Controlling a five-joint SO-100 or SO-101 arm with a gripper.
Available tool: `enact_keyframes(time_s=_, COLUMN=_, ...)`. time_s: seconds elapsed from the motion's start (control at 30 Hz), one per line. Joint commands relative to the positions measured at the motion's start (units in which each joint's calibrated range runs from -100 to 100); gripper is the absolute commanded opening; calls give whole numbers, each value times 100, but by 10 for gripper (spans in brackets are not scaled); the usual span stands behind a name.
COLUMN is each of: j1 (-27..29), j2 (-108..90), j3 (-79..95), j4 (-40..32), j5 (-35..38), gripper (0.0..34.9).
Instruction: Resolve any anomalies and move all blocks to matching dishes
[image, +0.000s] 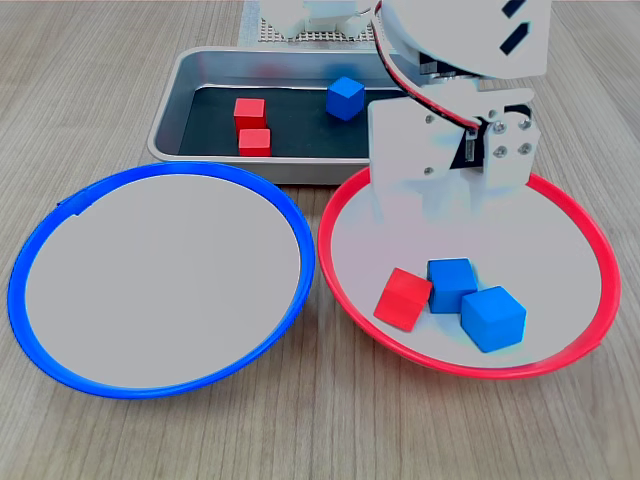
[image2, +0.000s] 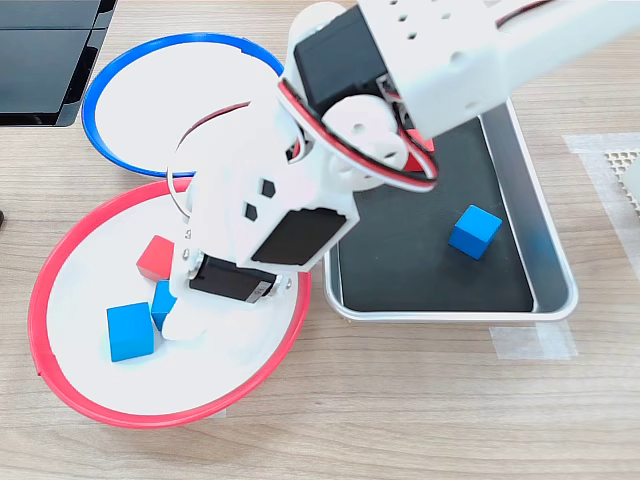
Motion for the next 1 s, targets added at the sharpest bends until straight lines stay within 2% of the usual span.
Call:
enact_keyframes(time_s=0.0, j1=-73, j2=-285, j3=98, j4=-74, j5=-29, gripper=3)
enact_keyframes(time_s=0.17, j1=-92, j2=-566, j3=243, j4=-8, j5=-308, gripper=2)
enact_keyframes(time_s=0.33, j1=-17, j2=-1581, j3=289, j4=759, j5=-1358, gripper=1)
enact_keyframes(time_s=0.4, j1=49, j2=-1752, j3=243, j4=990, j5=-1480, gripper=1)
enact_keyframes(time_s=0.47, j1=200, j2=-2025, j3=170, j4=1304, j5=-1675, gripper=1)
enact_keyframes(time_s=0.57, j1=774, j2=-2374, j3=25, j4=1709, j5=-1871, gripper=1)
enact_keyframes(time_s=0.63, j1=1329, j2=-2417, j3=25, j4=1568, j5=-1954, gripper=1)
enact_keyframes(time_s=0.77, j1=2026, j2=-2127, j3=43, j4=1230, j5=-1841, gripper=1)
enact_keyframes(time_s=0.97, j1=2506, j2=-1453, j3=70, j4=636, j5=-1573, gripper=1)
